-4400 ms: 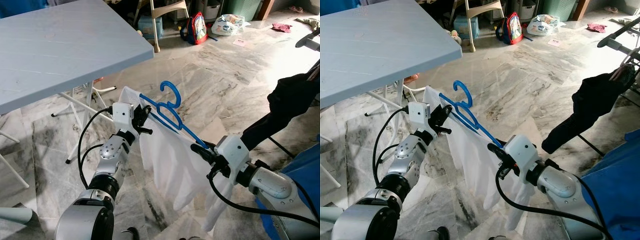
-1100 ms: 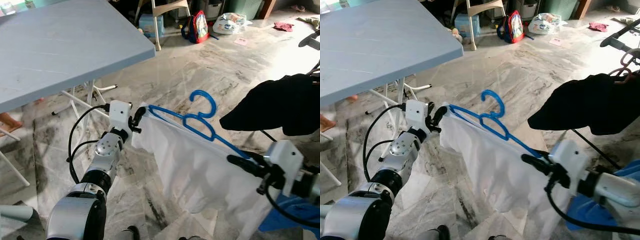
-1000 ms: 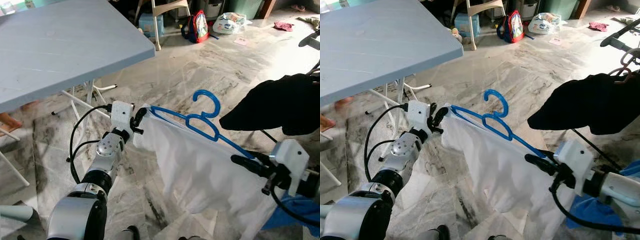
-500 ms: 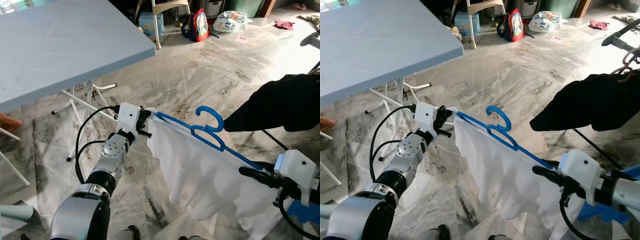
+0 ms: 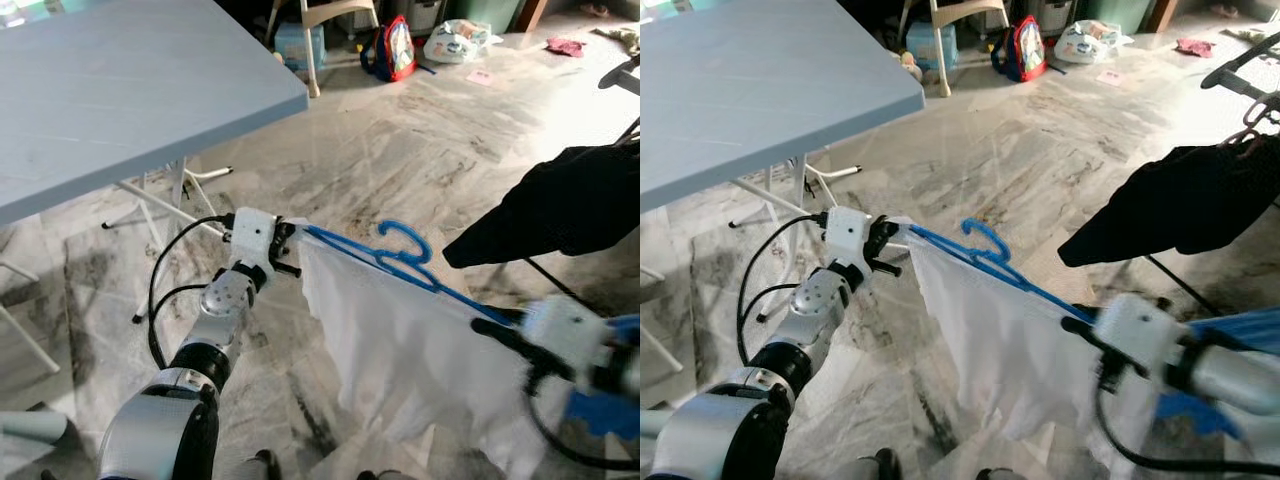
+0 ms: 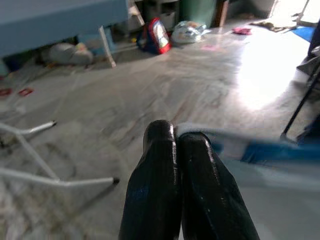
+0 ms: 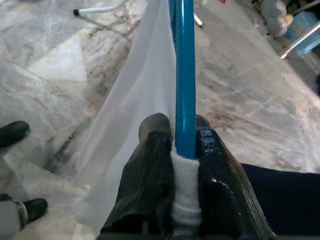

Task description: Hang hanger

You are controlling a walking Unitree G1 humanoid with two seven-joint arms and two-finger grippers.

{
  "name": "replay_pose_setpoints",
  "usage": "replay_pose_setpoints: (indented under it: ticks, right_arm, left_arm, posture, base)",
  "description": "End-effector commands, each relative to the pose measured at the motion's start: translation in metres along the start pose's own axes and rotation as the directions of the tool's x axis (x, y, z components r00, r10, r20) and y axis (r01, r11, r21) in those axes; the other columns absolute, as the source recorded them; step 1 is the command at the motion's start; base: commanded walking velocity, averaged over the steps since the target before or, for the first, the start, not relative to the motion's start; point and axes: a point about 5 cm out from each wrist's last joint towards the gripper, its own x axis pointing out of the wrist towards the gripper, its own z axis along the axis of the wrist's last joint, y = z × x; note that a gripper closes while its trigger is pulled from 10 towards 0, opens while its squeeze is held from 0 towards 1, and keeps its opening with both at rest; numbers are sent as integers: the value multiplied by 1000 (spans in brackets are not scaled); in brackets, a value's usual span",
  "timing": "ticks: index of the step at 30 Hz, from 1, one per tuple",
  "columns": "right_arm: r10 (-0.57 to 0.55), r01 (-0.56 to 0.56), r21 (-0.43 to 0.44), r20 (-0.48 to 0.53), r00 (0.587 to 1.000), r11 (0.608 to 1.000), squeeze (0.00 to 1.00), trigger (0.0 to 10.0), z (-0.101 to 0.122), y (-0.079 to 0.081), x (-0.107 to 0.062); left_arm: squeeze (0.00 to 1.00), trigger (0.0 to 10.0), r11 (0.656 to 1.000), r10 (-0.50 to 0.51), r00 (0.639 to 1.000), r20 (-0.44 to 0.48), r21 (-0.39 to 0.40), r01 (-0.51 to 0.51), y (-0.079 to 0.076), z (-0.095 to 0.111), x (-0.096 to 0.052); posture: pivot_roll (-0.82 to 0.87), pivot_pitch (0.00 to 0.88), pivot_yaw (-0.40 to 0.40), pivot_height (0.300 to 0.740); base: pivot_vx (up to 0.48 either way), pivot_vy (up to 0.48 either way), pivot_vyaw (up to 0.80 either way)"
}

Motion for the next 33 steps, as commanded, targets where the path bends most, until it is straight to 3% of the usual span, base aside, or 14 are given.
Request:
replay_pose_setpoints:
  ticks: [1, 2, 6, 11, 15, 20, 23, 30, 33]
  right_arm:
    - [-33, 33, -11, -23, 999, 999, 0, 10000, -4, -1, 2]
    - [-56, 57, 4, -10, 998, 998, 0, 10000, -6, 5, 13]
    - [-74, 74, 22, -9, 997, 997, 0, 10000, -13, 17, 31]
    - [-38, 37, -20, -43, 998, 999, 0, 10000, -22, 25, 32]
    - [1, -3, -27, -71, 997, 1000, 0, 10000, -29, 31, 23]
    - [21, -25, -35, -114, 993, 999, 0, 10000, -43, 30, 12]
    - [4, -5, -16, -118, 993, 1000, 0, 10000, -47, 24, 3]
    - [-67, 71, 28, -127, 990, 997, 0, 10000, -57, -7, -31]
    - [-80, 87, 68, -100, 992, 994, 0, 10000, -54, -14, -40]
  left_arm:
    - [0, 0, 997, 77, 997, -21, -24, -77, 13, -6, -6]
    - [0, 0, 998, 55, 998, -21, -27, -56, 6, -9, -6]
    - [0, 0, 1000, 14, 1000, -14, -19, -14, -8, -11, -6]
    - [0, 0, 999, 15, 1000, 26, 30, -16, -10, -5, -4]
    - [0, 0, 998, 6, 999, 49, 60, -9, -8, 0, -4]
    - [0, 0, 994, 34, 999, 33, 103, -37, 4, -4, -8]
    - [0, 0, 990, 84, 995, 44, 112, -89, 21, -1, -12]
    - [0, 0, 969, 196, 980, 27, 144, -198, 56, 3, -19]
    - [0, 0, 966, 214, 977, 22, 147, -215, 61, 3, -20]
  posture:
    - [-123, 188, 31, 740]
    - [-120, 186, 30, 740]
    - [-105, 186, 32, 740]
    - [-94, 190, 37, 740]
    - [-93, 195, 36, 740]
    - [-86, 186, 22, 740]
    - [-77, 178, 18, 740]
    - [-53, 188, 13, 740]
    - [-49, 186, 15, 740]
  base:
    - [0, 0, 0]
    - [0, 0, 0]
    - [0, 0, 0]
    - [0, 0, 0]
    - [0, 0, 0]
    - [0, 0, 0]
    - [0, 0, 0]
    - [0, 0, 0]
    - [0, 0, 0]
